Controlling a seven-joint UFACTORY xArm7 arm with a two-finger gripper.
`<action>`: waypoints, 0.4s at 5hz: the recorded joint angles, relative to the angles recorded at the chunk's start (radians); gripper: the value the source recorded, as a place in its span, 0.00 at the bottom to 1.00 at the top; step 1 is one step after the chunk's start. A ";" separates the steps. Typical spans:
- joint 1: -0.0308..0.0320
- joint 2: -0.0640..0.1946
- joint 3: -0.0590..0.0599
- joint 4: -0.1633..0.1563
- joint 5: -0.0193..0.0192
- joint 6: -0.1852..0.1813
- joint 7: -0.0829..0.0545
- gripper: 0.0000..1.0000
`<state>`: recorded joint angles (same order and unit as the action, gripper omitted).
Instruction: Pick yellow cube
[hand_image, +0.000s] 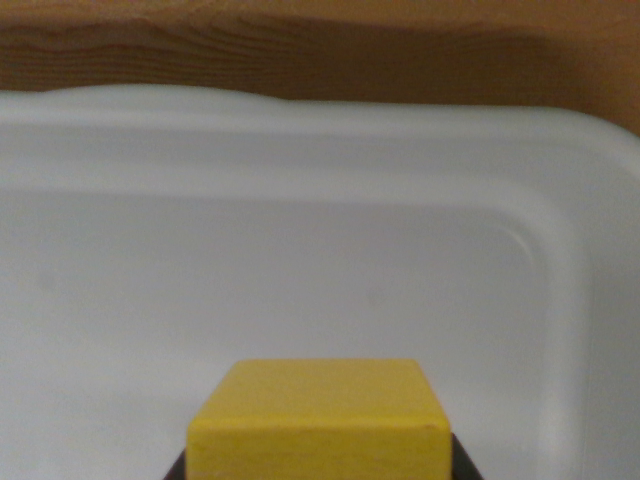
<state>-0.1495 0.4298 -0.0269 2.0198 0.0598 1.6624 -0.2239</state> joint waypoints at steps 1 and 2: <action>0.0000 0.000 0.000 0.000 0.0000 0.000 0.000 1.00; -0.0001 -0.003 0.000 0.011 -0.0004 0.014 0.001 1.00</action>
<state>-0.1496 0.4266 -0.0270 2.0309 0.0594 1.6766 -0.2232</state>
